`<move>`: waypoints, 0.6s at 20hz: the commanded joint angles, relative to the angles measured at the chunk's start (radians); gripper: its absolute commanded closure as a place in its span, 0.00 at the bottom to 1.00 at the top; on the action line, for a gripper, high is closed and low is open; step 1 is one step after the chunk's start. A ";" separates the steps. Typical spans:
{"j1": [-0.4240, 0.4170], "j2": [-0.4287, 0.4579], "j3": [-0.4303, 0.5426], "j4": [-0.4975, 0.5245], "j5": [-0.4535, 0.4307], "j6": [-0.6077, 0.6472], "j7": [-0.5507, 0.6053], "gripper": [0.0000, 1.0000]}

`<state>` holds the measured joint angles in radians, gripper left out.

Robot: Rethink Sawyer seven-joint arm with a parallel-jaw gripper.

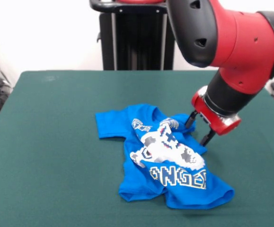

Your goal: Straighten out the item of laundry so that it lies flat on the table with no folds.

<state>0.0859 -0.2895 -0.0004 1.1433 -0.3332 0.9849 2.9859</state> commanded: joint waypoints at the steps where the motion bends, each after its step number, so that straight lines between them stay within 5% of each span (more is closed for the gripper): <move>1: 0.031 0.030 0.069 0.007 -0.020 0.001 -0.109 0.00; 12: 0.046 0.093 0.057 -0.132 -0.052 0.008 -0.117 0.00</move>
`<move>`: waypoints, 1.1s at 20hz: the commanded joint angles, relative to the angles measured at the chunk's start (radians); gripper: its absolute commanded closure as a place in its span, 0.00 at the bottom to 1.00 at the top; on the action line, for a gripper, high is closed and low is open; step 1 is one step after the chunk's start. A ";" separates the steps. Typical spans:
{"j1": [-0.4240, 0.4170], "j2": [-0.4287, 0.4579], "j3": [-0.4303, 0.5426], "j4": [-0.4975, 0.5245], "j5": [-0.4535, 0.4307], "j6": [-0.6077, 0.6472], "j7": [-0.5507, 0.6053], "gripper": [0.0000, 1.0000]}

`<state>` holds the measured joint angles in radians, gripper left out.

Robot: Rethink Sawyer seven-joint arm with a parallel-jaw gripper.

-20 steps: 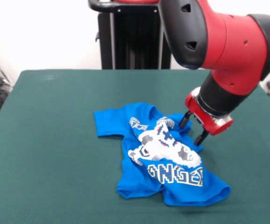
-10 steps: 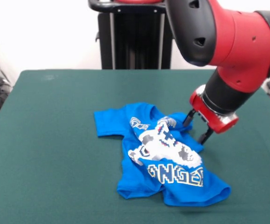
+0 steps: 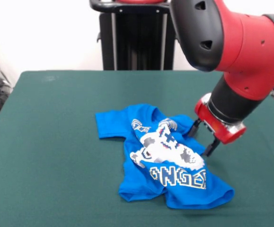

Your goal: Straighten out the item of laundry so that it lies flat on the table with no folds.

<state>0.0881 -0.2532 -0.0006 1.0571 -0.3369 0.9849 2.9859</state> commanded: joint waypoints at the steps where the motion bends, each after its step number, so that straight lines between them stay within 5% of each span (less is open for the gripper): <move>1: 0.047 0.059 0.050 -0.045 -0.051 0.008 -0.113 0.00; 17: 0.078 0.066 0.017 0.000 -0.021 0.050 -0.051 0.00; 22: 0.065 0.056 0.044 0.047 -0.003 -0.040 -0.054 0.00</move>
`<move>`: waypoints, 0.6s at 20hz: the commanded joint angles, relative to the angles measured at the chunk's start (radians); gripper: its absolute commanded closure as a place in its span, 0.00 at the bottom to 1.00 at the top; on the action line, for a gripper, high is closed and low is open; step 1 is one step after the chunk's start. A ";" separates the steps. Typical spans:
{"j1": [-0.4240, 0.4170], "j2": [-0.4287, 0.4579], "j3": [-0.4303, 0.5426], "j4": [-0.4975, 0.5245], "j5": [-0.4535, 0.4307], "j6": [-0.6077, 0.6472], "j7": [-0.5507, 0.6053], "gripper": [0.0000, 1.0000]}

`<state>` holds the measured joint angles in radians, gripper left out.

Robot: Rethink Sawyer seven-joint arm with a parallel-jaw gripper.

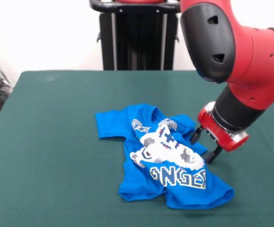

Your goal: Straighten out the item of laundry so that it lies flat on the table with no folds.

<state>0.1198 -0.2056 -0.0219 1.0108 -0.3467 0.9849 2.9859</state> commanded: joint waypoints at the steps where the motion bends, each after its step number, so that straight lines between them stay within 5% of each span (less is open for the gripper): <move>1: 0.024 0.006 0.078 0.109 0.015 -0.062 -0.058 0.00; 12: -0.078 -0.061 0.159 0.347 0.067 -0.269 -0.082 0.00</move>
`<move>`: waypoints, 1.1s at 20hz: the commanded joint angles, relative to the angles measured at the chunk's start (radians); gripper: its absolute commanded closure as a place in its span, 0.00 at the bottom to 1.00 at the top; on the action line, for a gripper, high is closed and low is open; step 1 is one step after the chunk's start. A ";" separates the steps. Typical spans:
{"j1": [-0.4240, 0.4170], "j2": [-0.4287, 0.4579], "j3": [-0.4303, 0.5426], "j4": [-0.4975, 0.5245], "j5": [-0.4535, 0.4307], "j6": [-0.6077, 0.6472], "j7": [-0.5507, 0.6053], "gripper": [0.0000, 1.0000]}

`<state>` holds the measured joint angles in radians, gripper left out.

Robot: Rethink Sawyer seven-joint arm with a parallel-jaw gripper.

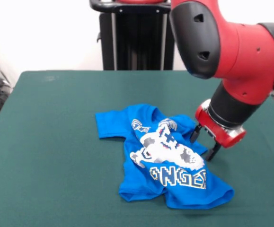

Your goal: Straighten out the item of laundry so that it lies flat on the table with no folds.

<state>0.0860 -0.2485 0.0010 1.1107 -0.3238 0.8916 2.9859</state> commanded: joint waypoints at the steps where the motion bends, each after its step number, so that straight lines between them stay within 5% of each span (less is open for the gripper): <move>1: -0.071 -0.024 0.160 0.279 0.048 -0.210 -0.105 0.00; 18: -0.155 -0.028 0.188 0.367 -0.047 -0.367 -0.155 0.00; 19: -0.161 -0.029 0.196 0.369 -0.050 -0.378 -0.164 1.00; 22: -0.180 -0.034 0.219 0.378 -0.045 -0.405 -0.171 1.00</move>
<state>-0.0598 -0.3485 0.0937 1.3605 -0.3187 0.5708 2.9859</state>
